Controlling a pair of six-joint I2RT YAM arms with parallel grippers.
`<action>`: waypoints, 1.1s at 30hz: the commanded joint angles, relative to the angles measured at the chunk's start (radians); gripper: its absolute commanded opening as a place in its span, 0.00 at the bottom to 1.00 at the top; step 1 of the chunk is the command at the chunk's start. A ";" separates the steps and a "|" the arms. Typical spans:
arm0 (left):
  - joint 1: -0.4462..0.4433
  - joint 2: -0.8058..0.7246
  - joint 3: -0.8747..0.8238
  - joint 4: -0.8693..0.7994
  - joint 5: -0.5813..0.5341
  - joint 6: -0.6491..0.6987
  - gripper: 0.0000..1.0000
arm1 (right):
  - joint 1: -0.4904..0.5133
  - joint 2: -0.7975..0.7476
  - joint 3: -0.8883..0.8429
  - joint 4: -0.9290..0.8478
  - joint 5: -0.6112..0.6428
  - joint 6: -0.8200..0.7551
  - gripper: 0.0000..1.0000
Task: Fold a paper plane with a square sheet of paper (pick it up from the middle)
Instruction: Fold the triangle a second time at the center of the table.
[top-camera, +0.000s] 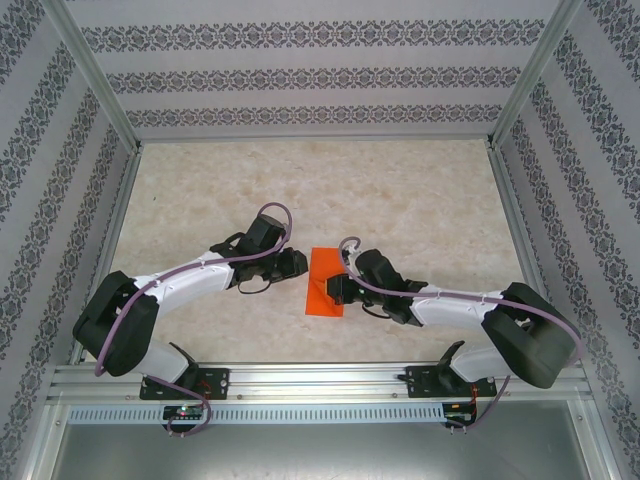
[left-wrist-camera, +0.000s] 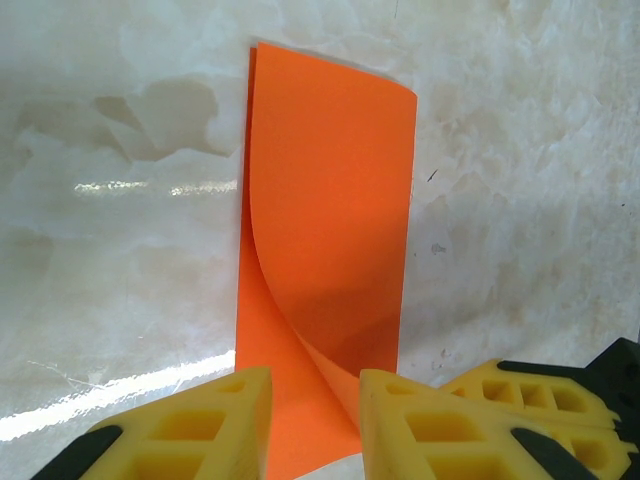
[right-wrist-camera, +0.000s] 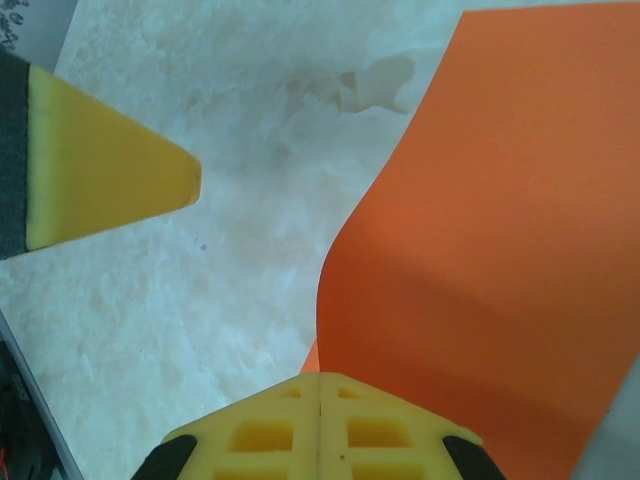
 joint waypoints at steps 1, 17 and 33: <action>0.006 -0.015 0.007 0.037 0.006 -0.006 0.30 | -0.018 0.007 0.015 0.011 -0.026 0.028 0.02; 0.007 0.000 0.020 0.024 -0.005 -0.006 0.30 | -0.094 0.054 0.029 0.036 -0.139 0.078 0.03; 0.007 0.021 0.021 0.021 0.029 0.003 0.30 | -0.155 0.125 0.050 -0.005 -0.264 0.045 0.04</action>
